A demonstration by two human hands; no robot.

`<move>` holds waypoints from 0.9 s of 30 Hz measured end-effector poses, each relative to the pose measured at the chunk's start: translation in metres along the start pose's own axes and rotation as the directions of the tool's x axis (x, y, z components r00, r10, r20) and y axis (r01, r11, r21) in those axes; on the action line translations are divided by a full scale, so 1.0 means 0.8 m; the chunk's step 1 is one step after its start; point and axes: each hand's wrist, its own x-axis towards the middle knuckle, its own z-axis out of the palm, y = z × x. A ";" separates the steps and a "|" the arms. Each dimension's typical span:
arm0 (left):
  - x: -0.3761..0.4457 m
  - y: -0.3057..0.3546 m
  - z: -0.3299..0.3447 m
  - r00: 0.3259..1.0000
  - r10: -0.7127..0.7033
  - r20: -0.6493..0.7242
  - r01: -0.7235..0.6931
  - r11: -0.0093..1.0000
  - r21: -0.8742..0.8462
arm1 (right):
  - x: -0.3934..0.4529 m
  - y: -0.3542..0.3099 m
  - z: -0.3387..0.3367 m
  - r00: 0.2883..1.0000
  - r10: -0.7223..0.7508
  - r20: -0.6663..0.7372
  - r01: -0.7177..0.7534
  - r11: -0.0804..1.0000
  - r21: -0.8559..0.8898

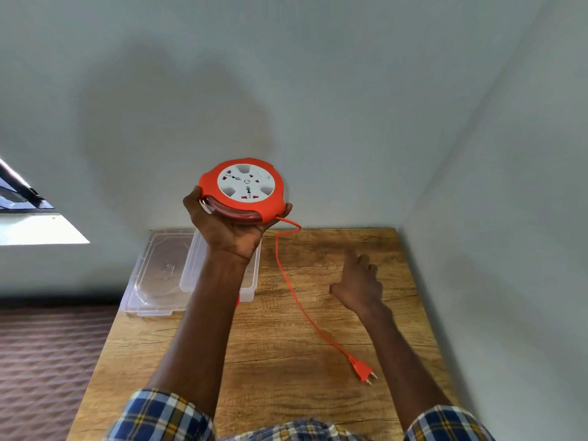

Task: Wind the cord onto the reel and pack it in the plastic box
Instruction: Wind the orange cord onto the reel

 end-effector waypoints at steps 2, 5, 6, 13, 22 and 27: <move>-0.002 0.000 0.001 1.000 -0.012 0.003 0.012 0.999 0.041 | -0.001 0.006 0.002 0.998 0.008 0.063 -0.013 0.997 0.072; -0.003 0.003 0.005 0.999 -0.032 0.029 0.027 0.986 0.165 | 0.002 0.000 -0.018 0.977 -0.071 -0.203 0.137 0.933 0.332; -0.003 0.003 0.007 0.998 -0.046 0.038 0.037 0.978 0.203 | 0.002 -0.007 -0.032 0.940 -0.101 -0.327 0.240 0.875 0.420; -0.012 -0.009 0.033 0.977 -0.201 0.069 0.152 0.889 0.432 | -0.020 -0.065 -0.115 0.604 -0.486 -0.632 0.744 0.628 0.228; -0.024 -0.009 0.040 0.923 -0.384 0.033 0.310 0.789 0.530 | -0.045 -0.065 -0.123 0.665 -0.580 -0.470 0.691 0.716 0.095; -0.026 -0.008 0.042 0.928 -0.372 0.001 0.314 0.784 0.535 | -0.052 -0.070 -0.119 0.714 -0.553 -0.430 0.620 0.784 0.021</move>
